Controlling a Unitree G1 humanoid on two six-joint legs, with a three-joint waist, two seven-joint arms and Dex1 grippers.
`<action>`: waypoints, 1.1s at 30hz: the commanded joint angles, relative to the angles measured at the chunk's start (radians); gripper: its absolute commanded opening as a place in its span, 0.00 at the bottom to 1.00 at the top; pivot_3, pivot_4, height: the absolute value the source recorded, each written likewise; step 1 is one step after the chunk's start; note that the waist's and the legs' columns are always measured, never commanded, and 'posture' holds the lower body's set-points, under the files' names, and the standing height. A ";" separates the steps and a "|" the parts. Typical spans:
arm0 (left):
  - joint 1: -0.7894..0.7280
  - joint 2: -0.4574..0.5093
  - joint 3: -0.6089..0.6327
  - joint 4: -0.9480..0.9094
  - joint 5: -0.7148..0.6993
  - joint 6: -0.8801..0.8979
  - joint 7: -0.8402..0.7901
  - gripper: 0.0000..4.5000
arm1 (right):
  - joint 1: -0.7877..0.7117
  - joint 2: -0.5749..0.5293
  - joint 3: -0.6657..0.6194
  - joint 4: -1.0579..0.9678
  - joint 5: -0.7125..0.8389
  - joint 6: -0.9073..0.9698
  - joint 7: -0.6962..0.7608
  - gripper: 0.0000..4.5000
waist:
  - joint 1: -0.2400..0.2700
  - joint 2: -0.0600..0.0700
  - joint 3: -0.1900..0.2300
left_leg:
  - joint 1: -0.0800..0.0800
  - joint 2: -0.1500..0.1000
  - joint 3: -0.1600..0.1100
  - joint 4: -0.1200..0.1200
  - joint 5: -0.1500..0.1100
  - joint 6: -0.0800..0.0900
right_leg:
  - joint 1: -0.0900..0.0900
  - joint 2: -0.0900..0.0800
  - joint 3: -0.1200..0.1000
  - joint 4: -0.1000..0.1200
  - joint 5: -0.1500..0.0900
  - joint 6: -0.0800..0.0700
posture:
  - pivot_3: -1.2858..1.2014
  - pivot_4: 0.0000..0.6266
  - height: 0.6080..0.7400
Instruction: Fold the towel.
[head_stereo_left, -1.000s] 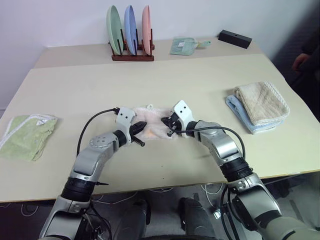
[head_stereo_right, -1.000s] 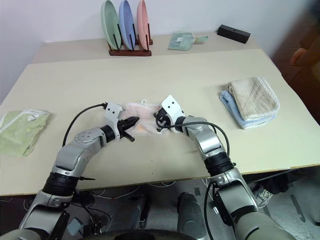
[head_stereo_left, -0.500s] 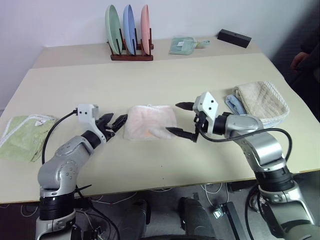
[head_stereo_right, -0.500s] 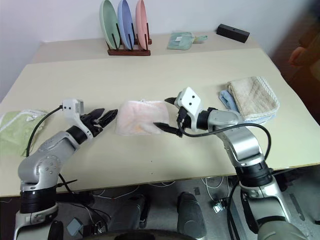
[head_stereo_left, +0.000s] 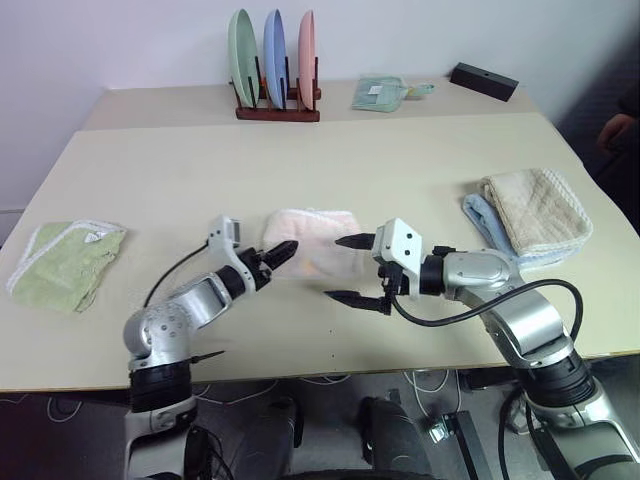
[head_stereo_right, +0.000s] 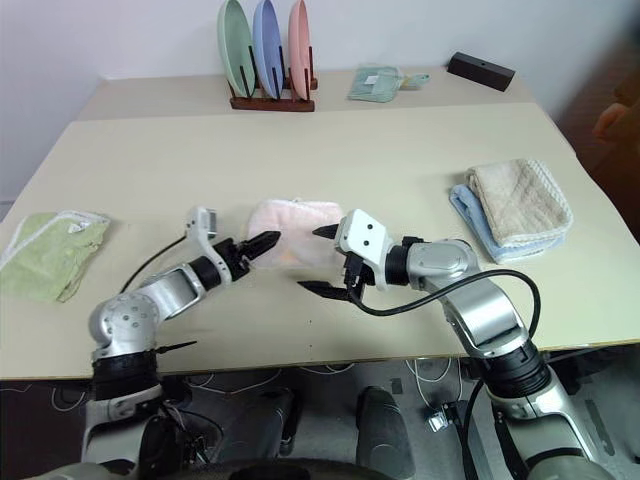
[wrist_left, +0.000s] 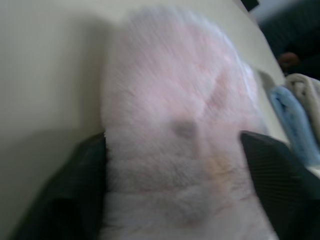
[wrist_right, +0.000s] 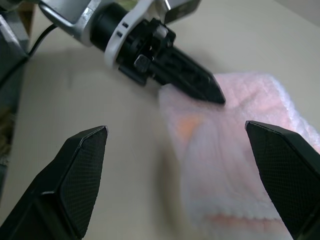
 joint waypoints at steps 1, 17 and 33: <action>-0.006 -0.025 -0.030 -0.023 -0.023 0.022 0.011 0.35 | -0.001 -0.007 -0.015 -0.017 -0.010 -0.016 -0.015 1.00 | -0.001 0.000 0.000 | 0.000 0.000 0.000 0.000 0.000 0.000 | 0.000 0.000 0.000 0.000 0.000 0.000 | 0.52 0.24 1.00; -0.172 0.231 0.465 -0.087 0.012 -0.414 0.290 0.01 | -0.019 -0.010 -0.031 0.038 -0.018 -0.052 -0.021 1.00 | -0.016 -0.002 0.001 | 0.000 0.002 0.001 -0.003 0.002 -0.004 | -0.003 0.002 0.001 0.000 0.000 0.000 | 0.52 0.24 1.00; 0.181 0.092 0.717 -0.142 -0.180 -0.516 0.529 0.58 | -0.036 0.007 -0.003 0.151 -0.054 -0.134 0.021 1.00 | 0.000 -0.012 -0.002 | 0.000 0.001 0.000 -0.001 0.000 -0.001 | 0.000 0.001 -0.001 -0.001 0.000 -0.001 | 0.52 0.24 1.00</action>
